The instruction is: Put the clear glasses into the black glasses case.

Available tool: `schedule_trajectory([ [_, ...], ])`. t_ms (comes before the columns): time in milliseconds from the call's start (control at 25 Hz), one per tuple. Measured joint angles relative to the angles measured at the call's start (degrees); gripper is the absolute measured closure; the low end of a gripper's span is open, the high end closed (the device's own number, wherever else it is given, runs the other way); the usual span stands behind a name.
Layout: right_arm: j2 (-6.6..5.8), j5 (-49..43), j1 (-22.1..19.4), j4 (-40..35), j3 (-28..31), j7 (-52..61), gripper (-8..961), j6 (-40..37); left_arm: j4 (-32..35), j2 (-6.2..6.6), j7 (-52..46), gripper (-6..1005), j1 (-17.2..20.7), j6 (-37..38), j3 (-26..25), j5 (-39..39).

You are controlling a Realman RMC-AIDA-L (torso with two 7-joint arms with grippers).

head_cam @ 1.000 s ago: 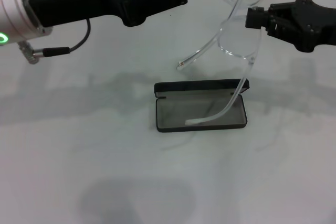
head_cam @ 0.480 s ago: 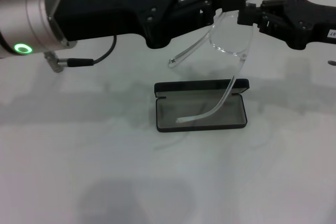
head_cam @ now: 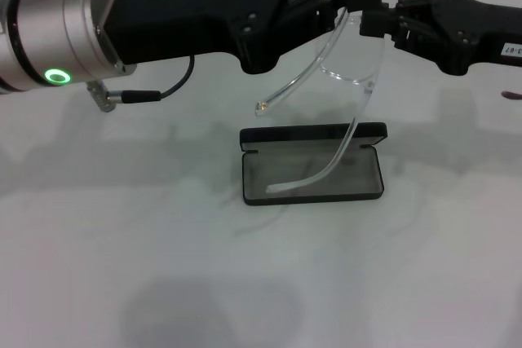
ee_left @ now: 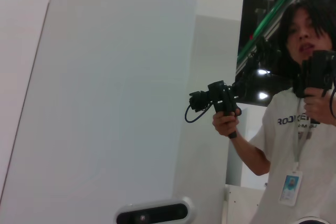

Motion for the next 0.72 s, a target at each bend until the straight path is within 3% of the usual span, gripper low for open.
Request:
schedule_trajectory([
  [720,0.01,0.62,1.14,0.0,-0.76,-0.59,903,-1.67,-7.23,-0.13,5.45,939,-3.0,-2.8,-0.2,-0.06],
])
